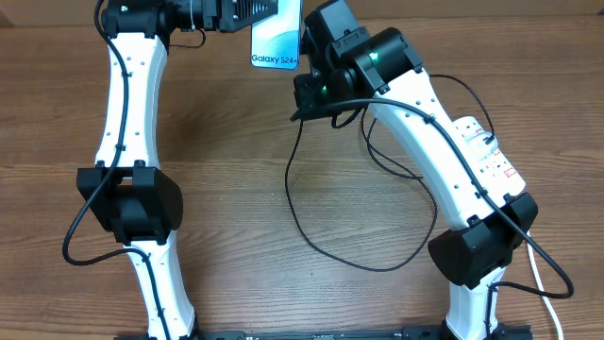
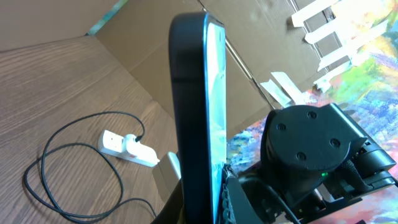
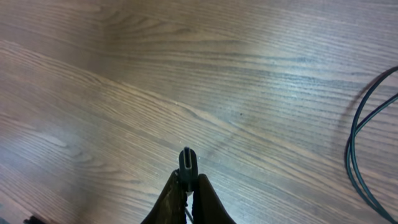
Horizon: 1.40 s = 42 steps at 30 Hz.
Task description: Plug charger to phone and switch on socket
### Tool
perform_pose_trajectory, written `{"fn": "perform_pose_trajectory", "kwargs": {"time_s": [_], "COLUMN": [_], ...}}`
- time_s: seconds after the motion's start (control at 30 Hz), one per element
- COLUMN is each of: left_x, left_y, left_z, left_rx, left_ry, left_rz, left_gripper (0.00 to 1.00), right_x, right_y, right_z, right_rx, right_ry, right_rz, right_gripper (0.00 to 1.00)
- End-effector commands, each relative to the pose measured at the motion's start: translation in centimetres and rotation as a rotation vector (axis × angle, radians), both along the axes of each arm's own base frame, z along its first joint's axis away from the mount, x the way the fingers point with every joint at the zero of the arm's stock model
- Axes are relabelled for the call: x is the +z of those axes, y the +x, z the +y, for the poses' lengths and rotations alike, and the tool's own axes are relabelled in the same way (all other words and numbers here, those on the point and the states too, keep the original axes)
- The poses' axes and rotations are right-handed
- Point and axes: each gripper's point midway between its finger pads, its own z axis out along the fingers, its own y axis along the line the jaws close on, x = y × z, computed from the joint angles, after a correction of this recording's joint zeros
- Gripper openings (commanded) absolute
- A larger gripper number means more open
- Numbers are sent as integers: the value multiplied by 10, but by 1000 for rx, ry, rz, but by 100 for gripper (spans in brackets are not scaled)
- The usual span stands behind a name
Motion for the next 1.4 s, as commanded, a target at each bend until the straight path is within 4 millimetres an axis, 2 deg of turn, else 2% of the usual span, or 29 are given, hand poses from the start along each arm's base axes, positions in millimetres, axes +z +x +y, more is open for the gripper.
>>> {"fn": "perform_pose_trajectory", "kwargs": {"time_s": [0.0,0.13,0.3,0.47,0.6,0.8,1.0,1.03,1.1,1.2,1.37], "left_x": [-10,-16,-29,-43,-54,-71,-79,-82,-83,-84,-84], "left_y": [10,27,52,70,74,72,66,64,63,62,62], "left_z": [-1,4,20,39,45,49,50,50,50,50,50], "left_rx": [22,114,273,413,465,497,491,485,481,480,480], "left_ry": [16,63,118,160,197,257,291,300,306,308,308], "left_rz": [-20,61,200,304,337,367,371,370,368,373,373], "left_gripper": [4,4,4,4,4,4,4,4,4,4,4], "right_x": [67,64,62,53,38,-6,-77,-101,-128,-157,-192], "right_y": [-33,-22,2,10,12,7,-2,-10,-19,-28,-33], "right_z": [28,15,-17,-38,-50,-56,-54,-48,-42,-38,-37], "right_rx": [171,94,-132,-227,-265,-277,-296,-275,-256,-242,-239], "right_ry": [108,46,-21,-33,-53,-101,-130,-111,-96,-91,-118], "right_rz": [-152,-181,-198,-157,-108,-11,109,167,236,305,368], "right_gripper": [4,4,4,4,4,4,4,4,4,4,4]}}
